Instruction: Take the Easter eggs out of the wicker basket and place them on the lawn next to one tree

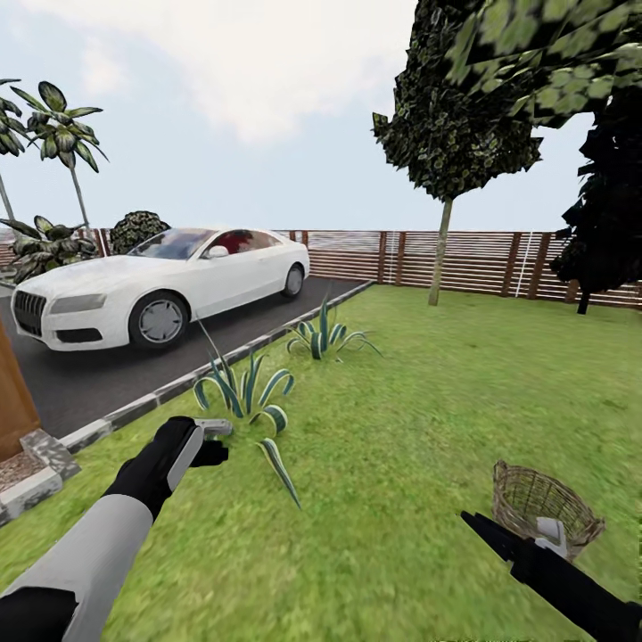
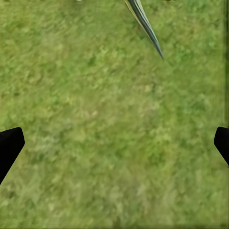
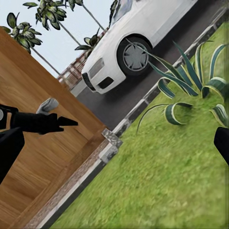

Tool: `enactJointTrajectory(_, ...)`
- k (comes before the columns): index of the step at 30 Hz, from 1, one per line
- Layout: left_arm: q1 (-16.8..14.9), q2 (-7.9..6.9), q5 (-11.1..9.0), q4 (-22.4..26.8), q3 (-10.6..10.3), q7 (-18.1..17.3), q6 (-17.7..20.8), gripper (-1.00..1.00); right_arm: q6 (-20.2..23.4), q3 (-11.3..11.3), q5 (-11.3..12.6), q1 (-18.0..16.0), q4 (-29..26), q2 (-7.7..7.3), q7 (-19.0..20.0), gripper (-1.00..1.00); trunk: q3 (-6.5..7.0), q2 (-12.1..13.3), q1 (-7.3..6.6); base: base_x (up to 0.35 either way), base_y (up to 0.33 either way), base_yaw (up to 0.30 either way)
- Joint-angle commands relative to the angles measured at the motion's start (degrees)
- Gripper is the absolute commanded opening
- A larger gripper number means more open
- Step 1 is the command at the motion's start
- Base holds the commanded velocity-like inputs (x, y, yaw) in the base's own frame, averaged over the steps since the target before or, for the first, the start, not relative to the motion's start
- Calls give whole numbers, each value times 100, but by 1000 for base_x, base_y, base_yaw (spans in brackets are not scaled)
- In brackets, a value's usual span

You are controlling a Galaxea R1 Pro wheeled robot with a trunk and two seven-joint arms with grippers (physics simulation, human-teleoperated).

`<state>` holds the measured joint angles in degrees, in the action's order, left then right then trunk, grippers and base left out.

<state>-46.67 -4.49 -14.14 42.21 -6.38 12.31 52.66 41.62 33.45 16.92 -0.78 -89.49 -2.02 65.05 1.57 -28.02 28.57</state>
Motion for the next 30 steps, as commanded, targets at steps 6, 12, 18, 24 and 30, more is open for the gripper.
enactJointTrajectory(6,0,-8,-62,7,-30,52,17,100,39,3,12,-5,3,0,8,100,30,-3,2,0,0,-216)
enactJointTrajectory(12,0,-8,-62,7,-30,52,17,100,40,-1,9,-4,4,0,8,100,63,-3,2,0,0,-226)
enactJointTrajectory(18,0,-8,-62,7,-30,52,17,100,40,-1,5,-4,2,0,8,100,97,-3,2,0,0,-227)
enactJointTrajectory(24,0,-8,-62,8,-30,52,17,100,40,-1,4,-5,2,0,8,100,131,-3,2,0,0,-230)
enactJointTrajectory(30,6,-8,-62,28,-30,52,17,100,40,1,4,-5,2,0,2,100,164,-3,2,0,0,-234)
